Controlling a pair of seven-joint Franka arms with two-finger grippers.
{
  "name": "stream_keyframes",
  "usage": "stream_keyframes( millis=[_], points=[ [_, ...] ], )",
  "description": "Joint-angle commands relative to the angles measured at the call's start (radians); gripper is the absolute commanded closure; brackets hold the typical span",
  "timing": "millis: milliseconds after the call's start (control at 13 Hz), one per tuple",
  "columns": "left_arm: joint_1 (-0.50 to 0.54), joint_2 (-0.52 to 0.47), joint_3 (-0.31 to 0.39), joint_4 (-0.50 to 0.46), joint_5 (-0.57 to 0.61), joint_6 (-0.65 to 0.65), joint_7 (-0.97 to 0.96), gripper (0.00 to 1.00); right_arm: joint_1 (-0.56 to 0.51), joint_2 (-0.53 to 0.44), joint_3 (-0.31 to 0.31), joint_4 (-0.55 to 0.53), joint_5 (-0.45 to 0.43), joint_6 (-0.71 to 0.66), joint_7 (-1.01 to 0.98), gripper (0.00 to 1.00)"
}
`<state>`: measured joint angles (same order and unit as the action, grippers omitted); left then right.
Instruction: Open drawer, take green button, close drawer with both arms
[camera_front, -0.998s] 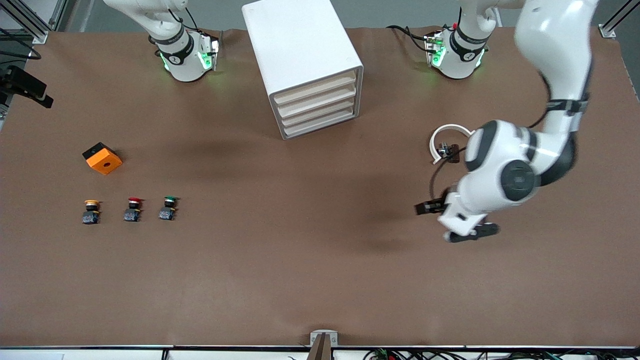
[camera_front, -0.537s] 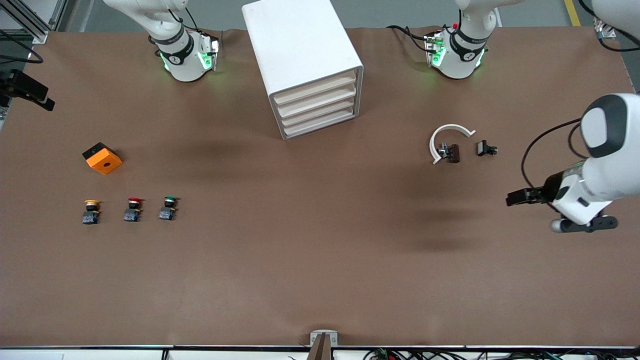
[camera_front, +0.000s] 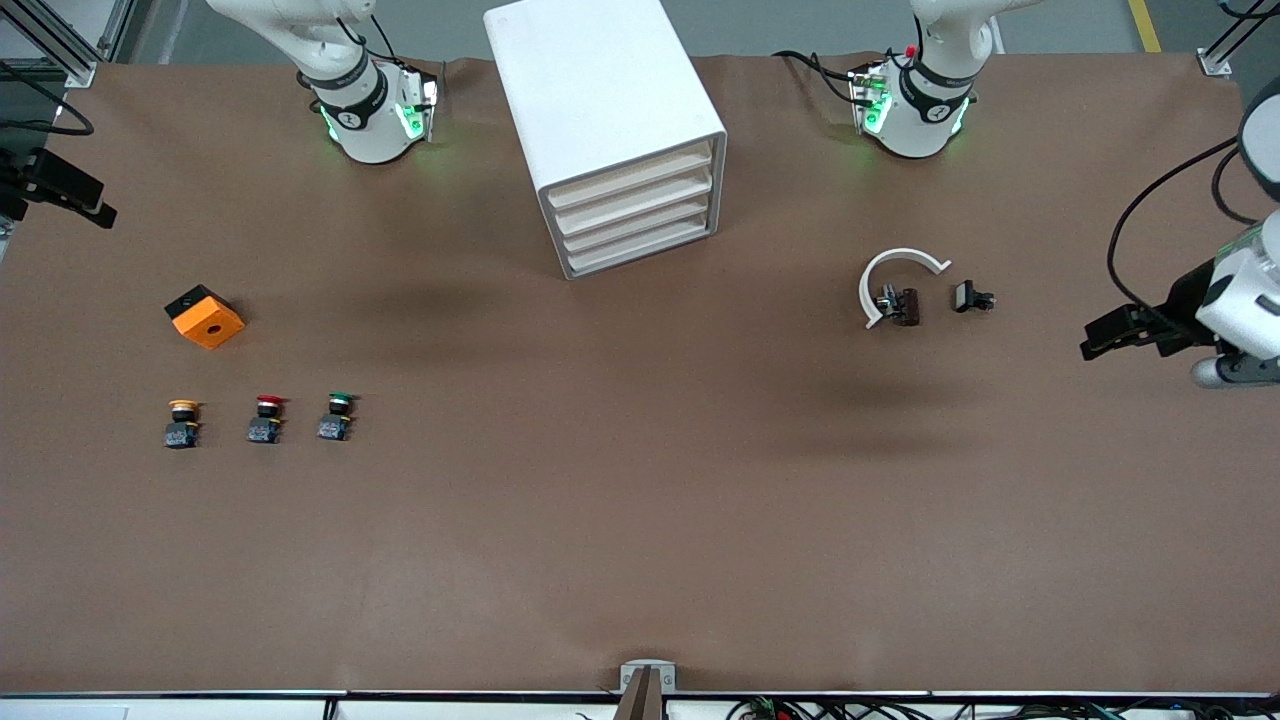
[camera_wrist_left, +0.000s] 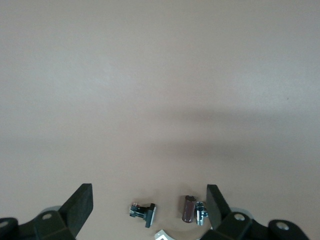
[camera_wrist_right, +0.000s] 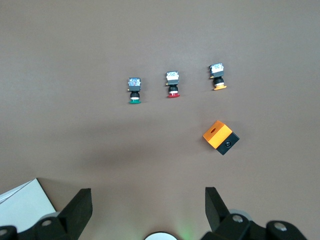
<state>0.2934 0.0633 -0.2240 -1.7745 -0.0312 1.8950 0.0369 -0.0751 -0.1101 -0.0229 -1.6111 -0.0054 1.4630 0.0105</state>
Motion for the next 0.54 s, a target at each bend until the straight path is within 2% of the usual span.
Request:
stream_keyframes(
  millis=[0,307,384,460],
  points=[
    [0.056,-0.085,-0.015,-0.043,-0.061,0.007,0.066,0.0,-0.006,-0.046,0.0,-0.052,0.016,0.031,0.014,0.0],
    [0.018,-0.134,0.006,-0.033,-0.078,-0.016,0.044,0.0,-0.006,-0.048,-0.006,-0.052,0.044,0.037,0.014,0.0],
    [-0.012,-0.137,0.038,-0.031,-0.078,-0.019,0.041,0.0,-0.006,-0.048,-0.011,-0.052,0.045,0.036,0.016,0.0],
    [-0.084,-0.138,0.099,-0.02,-0.076,-0.04,0.034,0.0,-0.006,-0.048,-0.014,-0.052,0.047,0.036,0.016,0.0]
  ],
)
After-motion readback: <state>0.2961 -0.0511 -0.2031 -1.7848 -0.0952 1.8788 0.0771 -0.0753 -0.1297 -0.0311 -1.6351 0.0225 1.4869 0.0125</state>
